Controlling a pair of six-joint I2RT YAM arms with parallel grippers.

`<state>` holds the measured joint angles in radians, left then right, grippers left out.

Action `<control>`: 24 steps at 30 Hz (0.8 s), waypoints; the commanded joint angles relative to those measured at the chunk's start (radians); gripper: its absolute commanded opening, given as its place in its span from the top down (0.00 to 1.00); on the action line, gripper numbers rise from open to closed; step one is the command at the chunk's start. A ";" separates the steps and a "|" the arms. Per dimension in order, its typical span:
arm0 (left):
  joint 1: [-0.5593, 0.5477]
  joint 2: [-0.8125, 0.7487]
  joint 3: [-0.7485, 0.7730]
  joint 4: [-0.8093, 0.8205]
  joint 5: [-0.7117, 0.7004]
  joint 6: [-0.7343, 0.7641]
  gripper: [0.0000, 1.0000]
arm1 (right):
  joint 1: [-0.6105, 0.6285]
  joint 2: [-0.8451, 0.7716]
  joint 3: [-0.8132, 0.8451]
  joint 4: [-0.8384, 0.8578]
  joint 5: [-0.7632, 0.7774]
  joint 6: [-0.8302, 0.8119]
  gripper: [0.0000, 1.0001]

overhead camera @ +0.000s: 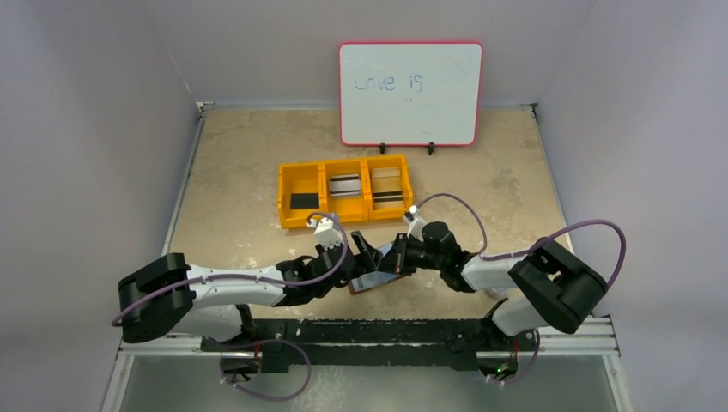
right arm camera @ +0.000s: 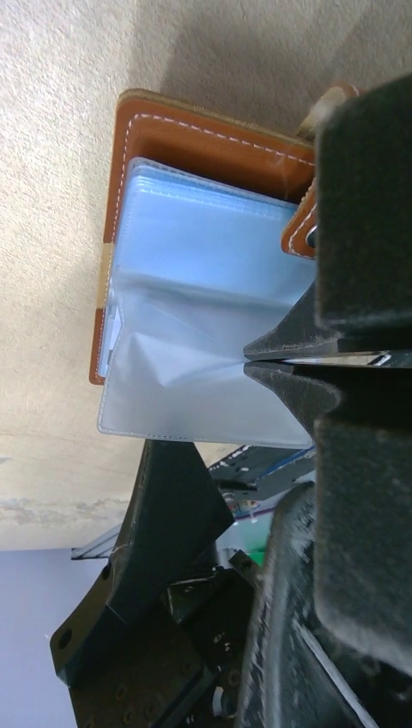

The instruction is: Take the credit cards out of the card holder

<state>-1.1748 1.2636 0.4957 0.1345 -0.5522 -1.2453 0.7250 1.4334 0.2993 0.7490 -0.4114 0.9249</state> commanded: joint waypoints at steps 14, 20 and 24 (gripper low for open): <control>0.084 0.194 0.078 0.366 0.204 0.018 0.35 | -0.012 -0.362 0.032 -0.498 0.298 -0.019 0.70; 0.084 0.308 0.172 0.369 0.255 0.035 0.38 | -0.012 -0.642 0.036 -0.871 0.558 0.065 0.72; 0.085 0.385 0.225 0.394 0.299 0.035 0.40 | -0.012 -0.831 0.016 -0.964 0.636 0.121 0.73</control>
<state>-1.0931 1.5917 0.6529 0.4633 -0.3115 -1.2335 0.7128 0.7429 0.2996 -0.0181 0.0505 0.9768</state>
